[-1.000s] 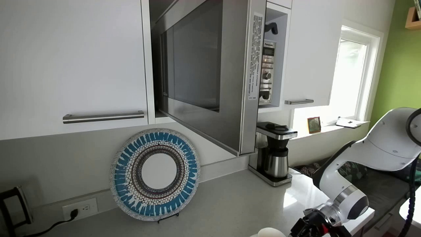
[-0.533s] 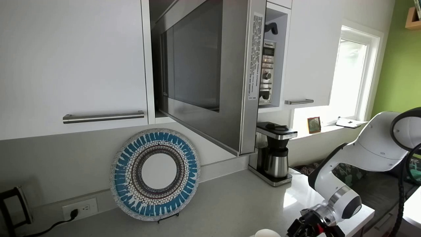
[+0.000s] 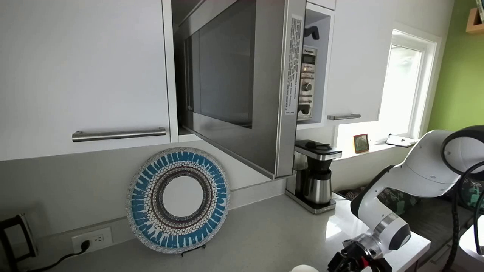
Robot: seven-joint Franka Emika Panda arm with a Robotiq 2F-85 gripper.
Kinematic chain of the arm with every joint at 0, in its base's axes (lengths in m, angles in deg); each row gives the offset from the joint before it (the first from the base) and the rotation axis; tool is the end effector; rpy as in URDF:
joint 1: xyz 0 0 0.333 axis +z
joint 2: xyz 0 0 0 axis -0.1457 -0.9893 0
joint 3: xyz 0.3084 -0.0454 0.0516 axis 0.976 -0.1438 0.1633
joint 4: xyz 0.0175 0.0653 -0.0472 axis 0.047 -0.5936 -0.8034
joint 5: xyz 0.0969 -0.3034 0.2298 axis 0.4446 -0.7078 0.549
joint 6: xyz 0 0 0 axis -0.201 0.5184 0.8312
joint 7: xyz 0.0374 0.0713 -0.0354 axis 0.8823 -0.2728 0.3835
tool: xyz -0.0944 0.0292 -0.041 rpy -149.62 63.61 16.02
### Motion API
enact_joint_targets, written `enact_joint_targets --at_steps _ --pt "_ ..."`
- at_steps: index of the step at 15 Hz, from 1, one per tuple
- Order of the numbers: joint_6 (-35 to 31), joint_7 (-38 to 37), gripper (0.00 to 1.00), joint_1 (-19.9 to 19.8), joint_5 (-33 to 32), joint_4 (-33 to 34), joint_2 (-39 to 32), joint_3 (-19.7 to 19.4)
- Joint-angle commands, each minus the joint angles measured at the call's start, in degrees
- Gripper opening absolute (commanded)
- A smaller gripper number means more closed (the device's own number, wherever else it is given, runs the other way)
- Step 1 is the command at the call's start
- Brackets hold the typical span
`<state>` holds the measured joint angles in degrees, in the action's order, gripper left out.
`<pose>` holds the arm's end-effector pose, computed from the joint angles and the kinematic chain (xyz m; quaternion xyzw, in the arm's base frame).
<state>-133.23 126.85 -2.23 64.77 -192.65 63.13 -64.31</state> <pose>0.4067 -0.0561 0.1773 -0.7877 0.0036 -0.0797 0.6108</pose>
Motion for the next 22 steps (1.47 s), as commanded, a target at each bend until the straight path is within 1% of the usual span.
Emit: enact_joint_targets --at_steps 1,22 --pt "-2.3 0.9 0.00 1.0 -0.9 1.2 -1.5 -0.2" --pt "-6.2 -2.2 0.00 2.8 -0.6 2.1 -1.5 0.6"
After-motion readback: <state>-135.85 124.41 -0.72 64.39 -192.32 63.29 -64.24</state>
